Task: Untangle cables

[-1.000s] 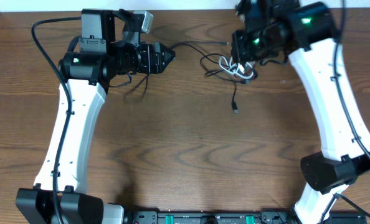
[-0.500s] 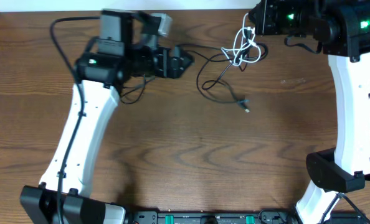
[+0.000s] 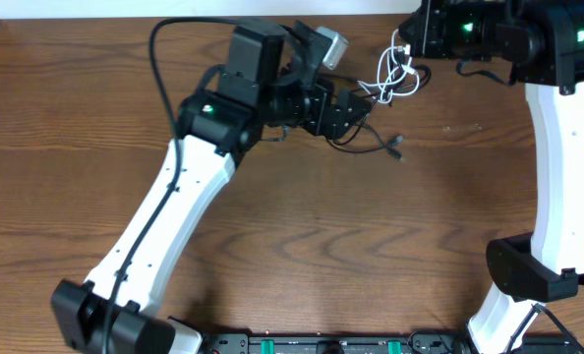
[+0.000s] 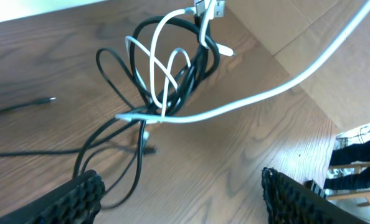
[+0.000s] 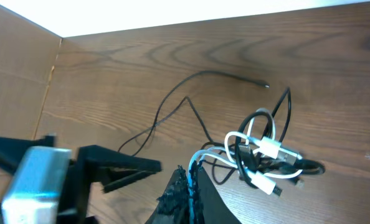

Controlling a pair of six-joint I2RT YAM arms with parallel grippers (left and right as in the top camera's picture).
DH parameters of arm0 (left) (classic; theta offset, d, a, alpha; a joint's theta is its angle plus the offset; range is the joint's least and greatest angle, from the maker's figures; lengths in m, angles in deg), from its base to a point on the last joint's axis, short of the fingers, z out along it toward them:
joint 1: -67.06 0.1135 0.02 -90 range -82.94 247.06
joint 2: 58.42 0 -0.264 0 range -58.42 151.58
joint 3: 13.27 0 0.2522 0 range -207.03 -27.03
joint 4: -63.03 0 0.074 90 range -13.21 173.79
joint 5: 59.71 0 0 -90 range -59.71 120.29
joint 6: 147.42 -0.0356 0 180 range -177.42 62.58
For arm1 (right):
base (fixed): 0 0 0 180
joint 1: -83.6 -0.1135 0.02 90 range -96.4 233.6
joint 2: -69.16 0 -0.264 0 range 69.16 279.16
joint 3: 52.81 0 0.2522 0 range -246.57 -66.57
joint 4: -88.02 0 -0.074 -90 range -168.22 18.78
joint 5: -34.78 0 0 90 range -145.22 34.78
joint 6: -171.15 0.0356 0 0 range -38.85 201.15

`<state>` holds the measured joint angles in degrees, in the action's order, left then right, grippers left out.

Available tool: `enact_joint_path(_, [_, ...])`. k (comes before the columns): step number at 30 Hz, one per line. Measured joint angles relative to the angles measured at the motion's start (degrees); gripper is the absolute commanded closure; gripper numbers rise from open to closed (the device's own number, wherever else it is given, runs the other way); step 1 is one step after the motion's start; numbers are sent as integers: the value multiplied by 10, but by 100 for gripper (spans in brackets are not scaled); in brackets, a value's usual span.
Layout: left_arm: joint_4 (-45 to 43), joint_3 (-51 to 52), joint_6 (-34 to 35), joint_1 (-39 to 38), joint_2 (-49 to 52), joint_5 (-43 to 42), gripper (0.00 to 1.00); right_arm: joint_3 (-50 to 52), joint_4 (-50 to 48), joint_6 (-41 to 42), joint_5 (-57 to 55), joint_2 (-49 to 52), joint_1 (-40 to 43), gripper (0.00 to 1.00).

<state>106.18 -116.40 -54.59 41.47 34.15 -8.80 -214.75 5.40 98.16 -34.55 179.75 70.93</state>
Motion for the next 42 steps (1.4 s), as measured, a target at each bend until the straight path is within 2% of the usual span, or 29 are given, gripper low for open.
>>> enact_joint_path(6, [-80,0,12,-26,54,8,18,0,7,0,3,0,6,99])
enact_joint_path(18, [-175,0,94,-31,111,146,19,0,17,0,6,0,5,99])
enact_joint_path(23, [-216,0,112,-31,111,178,26,0,23,0,6,0,5,99])
enact_joint_path(32, [-292,0,197,-31,111,250,38,0,41,0,6,0,5,99])
enact_joint_path(42, [-362,0,270,-31,111,293,38,0,87,-1,-4,0,6,99])
